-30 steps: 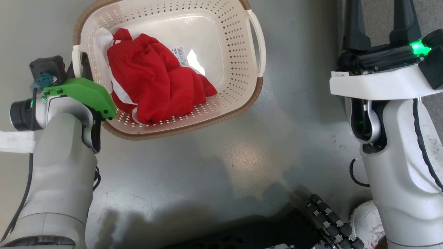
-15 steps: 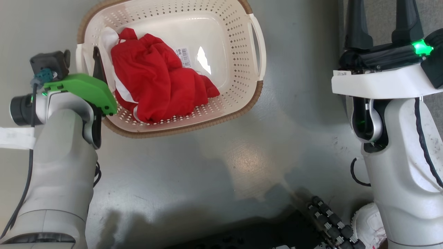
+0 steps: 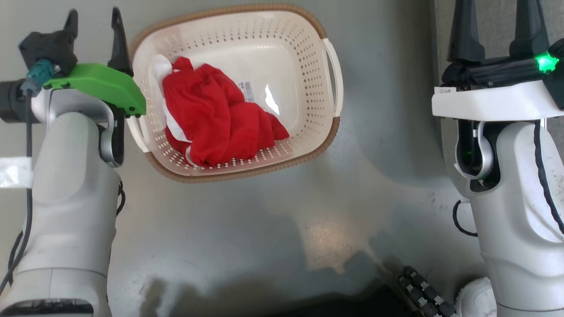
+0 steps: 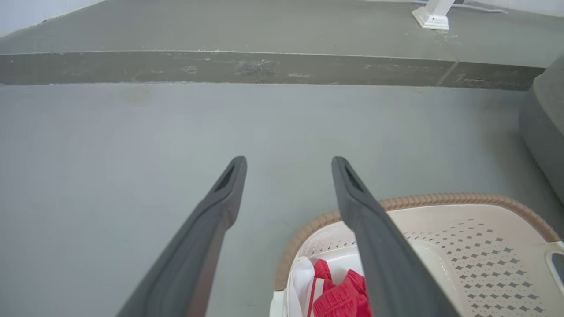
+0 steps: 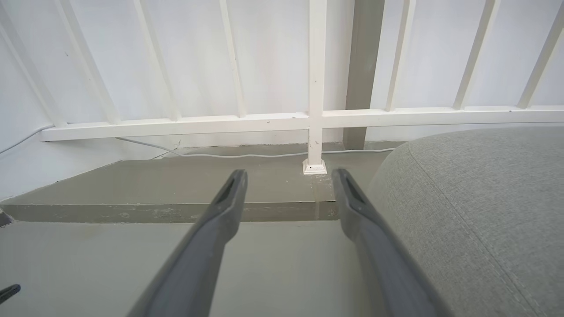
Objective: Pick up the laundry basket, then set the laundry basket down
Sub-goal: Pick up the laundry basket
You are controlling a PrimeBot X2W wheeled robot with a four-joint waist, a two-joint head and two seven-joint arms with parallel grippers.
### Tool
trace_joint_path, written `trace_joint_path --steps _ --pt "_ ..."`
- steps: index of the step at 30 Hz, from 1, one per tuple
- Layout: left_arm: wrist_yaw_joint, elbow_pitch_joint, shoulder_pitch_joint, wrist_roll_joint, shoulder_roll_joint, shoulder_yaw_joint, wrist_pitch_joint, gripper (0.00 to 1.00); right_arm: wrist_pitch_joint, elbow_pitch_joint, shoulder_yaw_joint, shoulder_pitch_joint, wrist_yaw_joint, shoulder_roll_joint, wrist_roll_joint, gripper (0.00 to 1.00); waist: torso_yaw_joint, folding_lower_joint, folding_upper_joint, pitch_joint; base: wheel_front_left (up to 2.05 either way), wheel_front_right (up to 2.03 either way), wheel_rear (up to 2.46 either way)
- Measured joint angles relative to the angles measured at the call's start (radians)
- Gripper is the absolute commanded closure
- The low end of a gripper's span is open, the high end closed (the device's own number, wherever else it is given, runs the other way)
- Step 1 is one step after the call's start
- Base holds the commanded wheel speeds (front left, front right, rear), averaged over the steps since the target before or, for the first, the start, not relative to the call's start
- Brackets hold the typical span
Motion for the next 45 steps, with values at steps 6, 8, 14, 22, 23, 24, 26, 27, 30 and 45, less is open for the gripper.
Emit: trace_joint_path --steps 6,8,14,22,23,24,26,27,30,45 --pt "0.000 -0.152 0.086 0.007 -0.002 0.017 -0.001 0.00 0.000 0.030 -0.023 0.049 0.001 0.000 -0.012 0.00 0.016 0.0000 0.0000 -0.063 0.00 0.00 0.00" --pt "0.000 -0.176 0.104 0.009 -0.002 0.020 -0.002 0.00 0.000 0.035 -0.025 0.059 0.002 0.000 -0.012 0.00 0.019 0.0000 0.0000 -0.075 0.00 0.00 0.00" --pt "0.000 -0.293 0.214 0.020 -0.005 0.036 -0.004 0.00 0.000 0.058 -0.043 0.122 0.010 0.001 -0.013 0.00 0.037 0.0000 0.0000 -0.152 0.00 0.00 0.00" --pt "0.000 -0.403 0.366 0.045 -0.007 0.047 -0.004 0.00 0.000 0.087 -0.049 0.216 0.019 0.002 -0.023 0.00 0.060 -0.0001 0.0000 -0.262 0.00 0.00 0.00" --pt "0.000 -0.411 0.384 0.045 -0.007 0.047 -0.004 0.00 0.000 0.091 -0.049 0.228 0.019 0.002 -0.023 0.00 0.063 -0.0001 0.0000 -0.276 0.00 0.00 0.00" --pt "0.000 -0.424 0.404 0.045 -0.008 0.047 -0.004 0.00 0.000 0.095 -0.050 0.242 0.019 0.002 -0.023 0.00 0.065 0.0000 0.0000 -0.291 0.00 0.00 0.00" --pt "0.000 -0.442 0.441 0.046 -0.008 0.048 -0.004 0.00 0.000 0.103 -0.049 0.270 0.019 0.003 -0.023 0.00 0.070 -0.0001 0.0000 -0.319 0.00 0.00 0.00" --pt "0.000 -0.453 0.461 0.047 -0.008 0.049 -0.004 0.00 0.000 0.108 -0.049 0.284 0.019 0.004 -0.023 0.00 0.072 -0.0001 0.0000 -0.333 0.00 0.00 0.00" --pt "0.001 -0.478 0.517 0.048 -0.009 0.059 -0.004 0.00 0.000 0.119 -0.048 0.322 0.020 0.006 -0.022 0.00 0.078 -0.0001 0.0000 -0.376 0.00 0.00 0.00" --pt "0.025 -0.565 0.806 0.047 -0.010 0.074 -0.004 0.00 0.000 0.156 -0.015 0.524 0.027 0.013 0.002 0.00 0.103 -0.0001 0.0000 -0.606 0.00 0.00 0.00"
